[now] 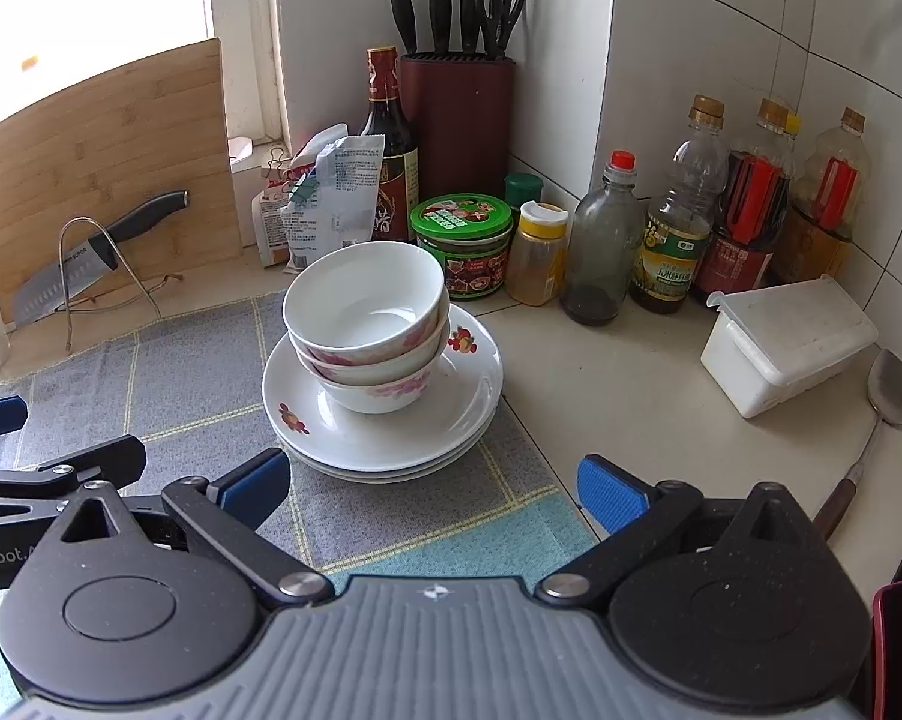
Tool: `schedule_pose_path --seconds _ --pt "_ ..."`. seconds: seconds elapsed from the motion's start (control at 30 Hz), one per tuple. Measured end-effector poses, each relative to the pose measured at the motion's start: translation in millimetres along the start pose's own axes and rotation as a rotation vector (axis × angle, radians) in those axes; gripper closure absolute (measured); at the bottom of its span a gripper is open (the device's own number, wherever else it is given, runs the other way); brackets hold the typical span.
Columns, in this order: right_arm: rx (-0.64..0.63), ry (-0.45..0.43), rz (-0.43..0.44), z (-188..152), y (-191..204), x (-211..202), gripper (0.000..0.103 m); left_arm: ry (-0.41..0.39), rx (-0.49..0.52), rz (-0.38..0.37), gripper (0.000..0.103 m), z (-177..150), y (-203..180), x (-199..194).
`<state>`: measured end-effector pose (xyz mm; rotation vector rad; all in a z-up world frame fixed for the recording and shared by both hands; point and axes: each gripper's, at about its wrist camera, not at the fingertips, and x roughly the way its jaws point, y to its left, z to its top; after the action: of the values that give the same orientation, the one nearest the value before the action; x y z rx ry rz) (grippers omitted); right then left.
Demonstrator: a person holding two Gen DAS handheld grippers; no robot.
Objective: Organize plates and bowls
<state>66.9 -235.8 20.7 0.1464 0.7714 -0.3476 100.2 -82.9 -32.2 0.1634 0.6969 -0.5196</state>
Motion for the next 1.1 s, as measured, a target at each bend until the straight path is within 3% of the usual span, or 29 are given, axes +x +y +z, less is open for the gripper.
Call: schedule_pose_path --seconds 1.1 --pt "0.010 0.001 -0.009 5.7 -3.5 0.8 0.000 0.011 0.003 0.018 0.006 4.7 -1.7 5.1"
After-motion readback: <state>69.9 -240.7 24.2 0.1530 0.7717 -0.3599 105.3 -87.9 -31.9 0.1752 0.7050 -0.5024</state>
